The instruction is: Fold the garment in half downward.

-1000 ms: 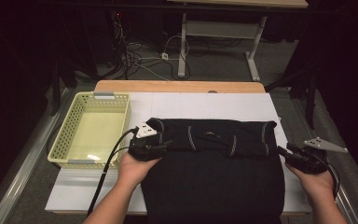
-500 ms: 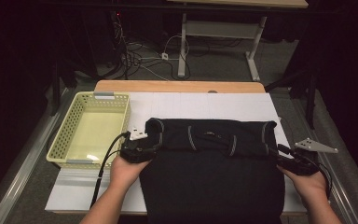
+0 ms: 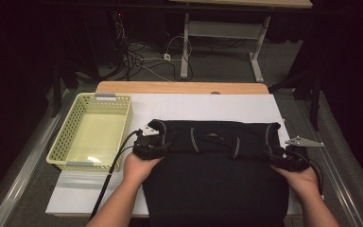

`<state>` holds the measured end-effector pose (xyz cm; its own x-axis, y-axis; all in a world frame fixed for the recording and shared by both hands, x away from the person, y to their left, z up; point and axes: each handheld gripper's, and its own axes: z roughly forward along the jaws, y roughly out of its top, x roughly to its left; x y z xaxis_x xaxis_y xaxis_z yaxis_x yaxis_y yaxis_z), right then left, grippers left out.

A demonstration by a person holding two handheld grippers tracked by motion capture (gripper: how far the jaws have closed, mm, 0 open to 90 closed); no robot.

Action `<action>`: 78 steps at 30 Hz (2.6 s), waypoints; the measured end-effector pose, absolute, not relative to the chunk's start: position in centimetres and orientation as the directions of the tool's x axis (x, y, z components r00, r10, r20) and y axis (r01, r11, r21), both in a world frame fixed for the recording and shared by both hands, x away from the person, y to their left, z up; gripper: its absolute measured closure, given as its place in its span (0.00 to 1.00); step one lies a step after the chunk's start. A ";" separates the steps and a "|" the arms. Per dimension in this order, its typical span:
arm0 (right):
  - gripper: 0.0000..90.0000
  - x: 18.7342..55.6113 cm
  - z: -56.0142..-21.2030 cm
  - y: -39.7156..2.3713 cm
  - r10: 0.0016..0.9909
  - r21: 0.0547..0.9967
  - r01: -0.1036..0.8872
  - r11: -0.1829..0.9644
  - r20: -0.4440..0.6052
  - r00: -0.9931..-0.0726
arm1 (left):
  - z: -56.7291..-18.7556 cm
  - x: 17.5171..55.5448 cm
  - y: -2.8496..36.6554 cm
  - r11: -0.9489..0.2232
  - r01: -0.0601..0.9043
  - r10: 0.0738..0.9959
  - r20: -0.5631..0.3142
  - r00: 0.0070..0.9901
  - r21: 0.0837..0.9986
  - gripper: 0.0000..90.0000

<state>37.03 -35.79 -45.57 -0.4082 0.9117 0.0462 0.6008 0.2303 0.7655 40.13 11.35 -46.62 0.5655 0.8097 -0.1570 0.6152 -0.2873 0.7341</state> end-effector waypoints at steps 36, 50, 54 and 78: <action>0.82 27.7 -45.5 -36.0 0.879 0.838 0.462 0.292 -0.045 -0.475 | -45.0 29.5 13.5 -0.410 0.449 0.650 -0.091 0.754 0.794 0.83; 0.64 26.6 -44.1 -35.7 0.877 0.860 0.442 0.257 -0.016 -0.480 | -45.2 29.5 12.5 -0.392 0.496 0.675 -0.124 0.727 0.775 0.44; 0.56 27.4 -44.6 -35.4 0.881 0.845 0.465 0.264 -0.015 -0.472 | -45.6 30.4 11.8 -0.400 0.521 0.700 -0.116 0.705 0.755 0.40; 0.89 23.3 -44.9 -35.9 0.859 0.860 0.402 0.315 -0.078 -0.506 | -44.8 27.7 13.2 -0.387 0.458 0.656 -0.110 0.747 0.801 0.90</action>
<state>23.29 -35.86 -44.90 -0.5058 0.8591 -0.0777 0.4025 0.3148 0.8596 27.68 13.16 -44.80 0.7466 0.6561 -0.1100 0.4577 -0.3866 0.8007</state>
